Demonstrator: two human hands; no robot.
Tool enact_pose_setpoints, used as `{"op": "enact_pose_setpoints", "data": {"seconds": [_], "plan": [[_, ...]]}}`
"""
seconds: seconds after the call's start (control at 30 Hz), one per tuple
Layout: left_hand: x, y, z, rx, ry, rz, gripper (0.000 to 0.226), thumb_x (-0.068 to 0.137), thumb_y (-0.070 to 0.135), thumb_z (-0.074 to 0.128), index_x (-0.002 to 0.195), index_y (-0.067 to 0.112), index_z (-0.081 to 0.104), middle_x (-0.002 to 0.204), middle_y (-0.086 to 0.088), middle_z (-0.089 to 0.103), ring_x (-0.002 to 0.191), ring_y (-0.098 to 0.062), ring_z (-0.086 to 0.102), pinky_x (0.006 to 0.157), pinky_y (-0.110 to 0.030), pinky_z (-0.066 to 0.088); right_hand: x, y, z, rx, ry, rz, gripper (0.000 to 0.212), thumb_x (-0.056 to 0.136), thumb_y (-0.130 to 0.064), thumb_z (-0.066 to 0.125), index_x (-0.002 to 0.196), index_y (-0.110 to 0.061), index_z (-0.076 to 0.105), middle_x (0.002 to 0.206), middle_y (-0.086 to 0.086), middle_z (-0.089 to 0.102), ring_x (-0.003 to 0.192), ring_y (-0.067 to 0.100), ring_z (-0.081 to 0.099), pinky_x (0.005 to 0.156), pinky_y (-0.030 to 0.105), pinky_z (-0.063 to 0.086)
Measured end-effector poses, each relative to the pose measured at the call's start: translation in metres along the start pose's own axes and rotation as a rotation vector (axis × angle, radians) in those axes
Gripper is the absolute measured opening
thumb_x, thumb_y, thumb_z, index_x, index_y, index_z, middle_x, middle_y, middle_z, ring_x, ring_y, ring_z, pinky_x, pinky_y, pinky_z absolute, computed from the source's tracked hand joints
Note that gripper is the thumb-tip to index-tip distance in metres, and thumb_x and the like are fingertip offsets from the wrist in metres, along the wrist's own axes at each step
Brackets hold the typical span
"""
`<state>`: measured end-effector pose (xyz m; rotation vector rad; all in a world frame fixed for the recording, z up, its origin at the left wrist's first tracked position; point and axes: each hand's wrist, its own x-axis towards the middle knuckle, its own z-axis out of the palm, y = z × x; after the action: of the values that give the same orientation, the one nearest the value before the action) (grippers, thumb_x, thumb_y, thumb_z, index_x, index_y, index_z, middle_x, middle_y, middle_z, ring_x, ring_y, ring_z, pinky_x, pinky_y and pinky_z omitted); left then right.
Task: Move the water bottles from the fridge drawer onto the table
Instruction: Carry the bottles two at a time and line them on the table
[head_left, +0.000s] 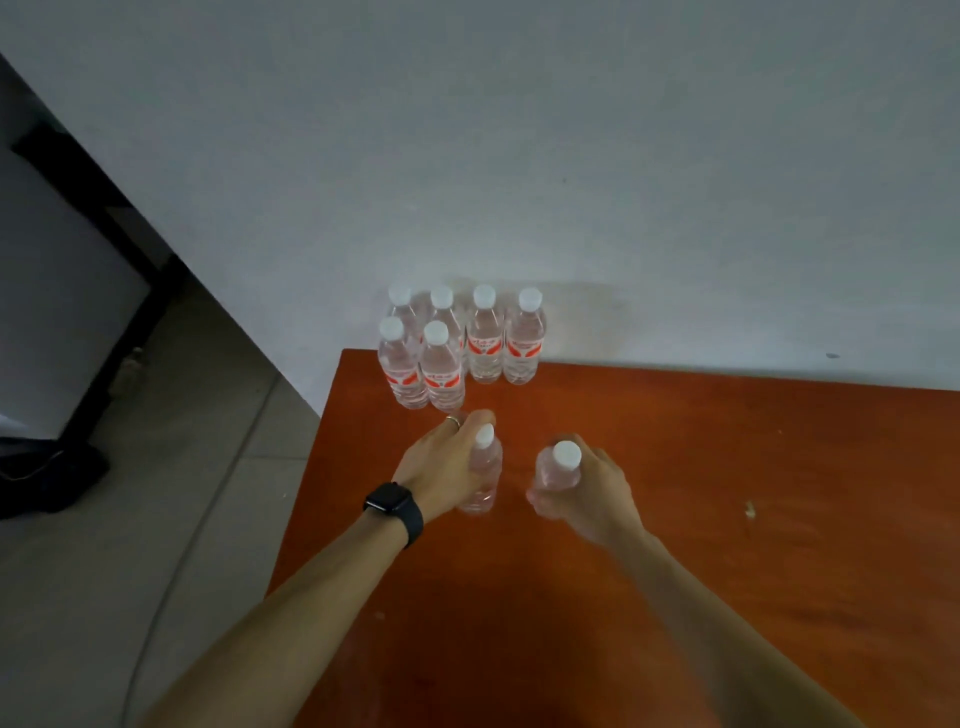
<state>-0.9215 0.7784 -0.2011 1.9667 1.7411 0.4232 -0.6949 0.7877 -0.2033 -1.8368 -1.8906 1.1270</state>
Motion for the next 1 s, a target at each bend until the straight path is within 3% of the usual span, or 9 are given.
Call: {"op": "enact_pose_setpoints", "data": {"seconds": [0.1, 0.17, 0.3, 0.43, 0.6, 0.77, 0.87, 1.0], "plan": [[0.030, -0.012, -0.006, 0.098, 0.007, 0.054, 0.056, 0.083, 0.040, 0.074, 0.123, 0.040, 0.035, 0.133, 0.004, 0.045, 0.094, -0.019, 0.062, 0.065, -0.027, 0.050, 0.026, -0.009, 0.009, 0.002, 0.083, 0.035, 0.072, 0.068, -0.037, 0.089, 0.129, -0.034, 0.052, 0.133, -0.002, 0.048, 0.105, 0.014, 0.053, 0.081, 0.030, 0.052], [0.049, -0.016, -0.011, 0.178, 0.053, 0.076, 0.059, 0.083, 0.039, 0.074, 0.125, 0.036, 0.033, 0.139, -0.002, 0.045, 0.099, -0.023, 0.064, 0.067, -0.030, 0.054, 0.044, -0.012, 0.011, 0.048, 0.121, 0.043, 0.069, 0.068, -0.033, 0.088, 0.126, -0.035, 0.052, 0.132, -0.002, 0.044, 0.105, 0.015, 0.054, 0.073, 0.024, 0.049], [0.083, -0.021, -0.023, 0.371, 0.174, 0.200, 0.071, 0.071, 0.043, 0.087, 0.124, 0.022, 0.044, 0.123, -0.007, 0.063, 0.101, -0.027, 0.067, 0.076, -0.039, 0.057, 0.078, -0.023, 0.010, 0.096, 0.183, 0.000, 0.073, 0.067, -0.029, 0.088, 0.130, -0.033, 0.050, 0.124, -0.005, 0.046, 0.104, 0.016, 0.055, 0.065, 0.017, 0.043], [0.114, -0.025, -0.034, 0.559, 0.288, 0.274, 0.071, 0.065, 0.058, 0.086, 0.118, 0.018, 0.061, 0.110, -0.002, 0.071, 0.102, -0.023, 0.065, 0.089, -0.041, 0.051, 0.110, -0.037, 0.011, 0.090, 0.186, -0.129, 0.068, 0.068, -0.027, 0.081, 0.127, -0.034, 0.049, 0.116, -0.013, 0.053, 0.114, 0.011, 0.047, 0.069, 0.015, 0.037], [0.135, -0.031, -0.032, 0.651, 0.325, 0.293, 0.063, 0.068, 0.046, 0.088, 0.119, 0.020, 0.061, 0.108, 0.002, 0.072, 0.101, -0.020, 0.063, 0.090, -0.037, 0.041, 0.137, -0.042, 0.017, 0.107, 0.190, -0.133, 0.066, 0.070, -0.034, 0.074, 0.128, -0.042, 0.045, 0.126, -0.007, 0.053, 0.108, 0.007, 0.048, 0.072, 0.017, 0.044], [0.150, -0.036, -0.038, 0.559, 0.188, 0.242, 0.071, 0.079, 0.060, 0.074, 0.134, 0.021, 0.052, 0.121, -0.001, 0.067, 0.115, -0.024, 0.058, 0.101, -0.040, 0.038, 0.143, -0.030, 0.022, 0.176, 0.222, -0.178, 0.078, 0.071, -0.039, 0.082, 0.138, -0.043, 0.042, 0.134, -0.008, 0.053, 0.116, 0.007, 0.051, 0.086, 0.023, 0.045], [0.155, -0.040, -0.045, 0.468, 0.088, 0.214, 0.071, 0.082, 0.062, 0.070, 0.139, 0.027, 0.045, 0.113, 0.000, 0.070, 0.114, -0.024, 0.060, 0.103, -0.040, 0.038, 0.144, -0.017, 0.021, 0.202, 0.208, -0.133, 0.091, 0.073, -0.043, 0.086, 0.145, -0.040, 0.031, 0.140, -0.007, 0.053, 0.121, 0.010, 0.054, 0.094, 0.034, 0.051], [0.157, -0.042, -0.048, 0.417, 0.048, 0.151, 0.075, 0.080, 0.062, 0.072, 0.140, 0.030, 0.039, 0.096, 0.006, 0.071, 0.097, -0.021, 0.064, 0.094, -0.036, 0.045, 0.149, -0.009, 0.020, 0.198, 0.112, -0.104, 0.091, 0.079, -0.043, 0.083, 0.146, -0.045, 0.022, 0.134, -0.006, 0.062, 0.106, 0.010, 0.066, 0.085, 0.023, 0.055]]}}
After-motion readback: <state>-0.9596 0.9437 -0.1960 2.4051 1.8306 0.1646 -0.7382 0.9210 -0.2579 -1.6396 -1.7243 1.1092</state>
